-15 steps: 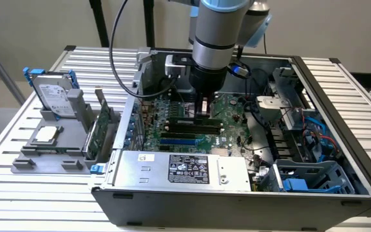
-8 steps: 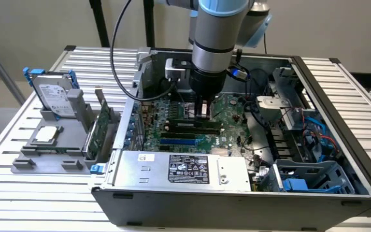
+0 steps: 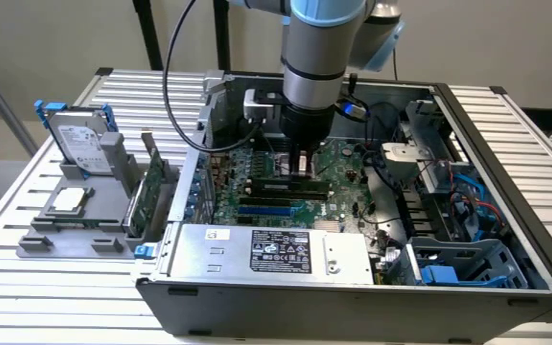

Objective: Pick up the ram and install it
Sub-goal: 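Insert the ram into the slot, then press down the ram until it locks into place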

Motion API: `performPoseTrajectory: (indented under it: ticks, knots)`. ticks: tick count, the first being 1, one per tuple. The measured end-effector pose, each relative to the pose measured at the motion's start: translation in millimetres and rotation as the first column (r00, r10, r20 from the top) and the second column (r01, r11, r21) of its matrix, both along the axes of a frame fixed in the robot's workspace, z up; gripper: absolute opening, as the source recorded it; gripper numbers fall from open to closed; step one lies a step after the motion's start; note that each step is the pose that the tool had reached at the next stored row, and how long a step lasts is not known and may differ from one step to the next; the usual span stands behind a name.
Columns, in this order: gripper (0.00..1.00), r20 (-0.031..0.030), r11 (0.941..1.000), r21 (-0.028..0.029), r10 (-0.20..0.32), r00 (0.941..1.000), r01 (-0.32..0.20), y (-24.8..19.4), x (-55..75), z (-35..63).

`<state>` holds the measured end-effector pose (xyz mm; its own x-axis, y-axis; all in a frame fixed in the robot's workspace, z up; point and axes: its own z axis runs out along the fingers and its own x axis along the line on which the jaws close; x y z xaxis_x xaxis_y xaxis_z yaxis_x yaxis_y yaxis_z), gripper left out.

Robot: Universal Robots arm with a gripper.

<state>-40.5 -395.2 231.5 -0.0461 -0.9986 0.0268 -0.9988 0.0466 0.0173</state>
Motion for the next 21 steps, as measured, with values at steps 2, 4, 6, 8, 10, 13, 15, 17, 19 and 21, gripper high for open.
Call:
performPoseTrajectory:
  ticks: [2, 4, 6, 8, 10, 13, 15, 17, 19, 21]
  knots:
    - [0.00, 0.0005, 1.0000, -0.0009, 0.000, 1.0000, 0.000, 0.6, -0.8, -0.4]
    - [0.00, 0.0009, 1.0000, -0.0011, 0.000, 1.0000, 0.000, 1.8, -0.7, -0.9]
    - [0.00, 0.0011, 1.0000, -0.0017, 0.000, 1.0000, 0.000, 2.1, -0.7, -1.4]
    - [0.00, 0.0011, 1.0000, -0.0033, 0.000, 1.0000, 0.000, 2.1, -0.8, -1.8]
    - [0.00, 0.0010, 1.0000, -0.0048, 0.000, 1.0000, 0.000, 2.1, -0.8, -2.4]
    - [0.00, 0.0010, 1.0000, -0.0068, 0.000, 1.0000, 0.000, 2.2, -0.9, -3.2]
    - [0.00, 0.0010, 1.0000, -0.0078, 0.000, 1.0000, 0.000, 2.5, -1.0, -3.7]
    - [0.00, 0.0011, 1.0000, -0.0085, 0.000, 1.0000, 0.000, 2.9, -1.1, -4.3]
    - [0.00, 0.0012, 1.0000, -0.0089, 0.000, 1.0000, 0.000, 3.6, -1.3, -4.8]
    - [0.00, 0.0011, 1.0000, -0.0095, 0.000, 1.0000, 0.000, 4.2, -1.3, -5.3]
